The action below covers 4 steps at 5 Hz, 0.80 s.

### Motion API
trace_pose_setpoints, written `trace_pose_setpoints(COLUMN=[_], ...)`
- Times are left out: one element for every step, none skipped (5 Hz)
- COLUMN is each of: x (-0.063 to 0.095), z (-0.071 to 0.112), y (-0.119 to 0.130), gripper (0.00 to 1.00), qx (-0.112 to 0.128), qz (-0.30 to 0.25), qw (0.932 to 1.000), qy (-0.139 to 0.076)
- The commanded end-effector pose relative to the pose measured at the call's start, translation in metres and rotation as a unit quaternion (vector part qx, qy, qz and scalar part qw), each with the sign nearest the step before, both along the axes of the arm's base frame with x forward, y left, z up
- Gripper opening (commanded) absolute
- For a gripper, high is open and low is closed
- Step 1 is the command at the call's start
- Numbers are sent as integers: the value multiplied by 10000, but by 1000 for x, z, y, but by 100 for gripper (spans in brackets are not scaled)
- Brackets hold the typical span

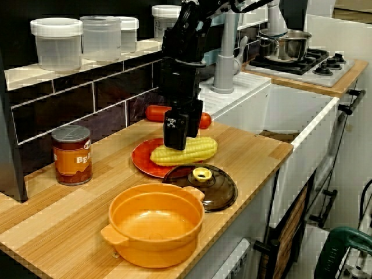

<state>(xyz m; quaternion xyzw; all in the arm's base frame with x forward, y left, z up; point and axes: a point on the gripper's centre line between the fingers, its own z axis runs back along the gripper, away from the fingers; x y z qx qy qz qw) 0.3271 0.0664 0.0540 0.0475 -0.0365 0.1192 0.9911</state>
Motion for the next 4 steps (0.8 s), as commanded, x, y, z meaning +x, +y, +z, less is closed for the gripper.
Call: trace_pose_setpoints(x=[4,5,2,-1], z=[-4,-7,-9,-10], y=[3,3,4,5], gripper=[100,100,100,100], qx=[127,160,164,194], qz=[74,51,4,-30], qw=[9998,9998,9998,9998], qy=[-146,-117,-82,-86])
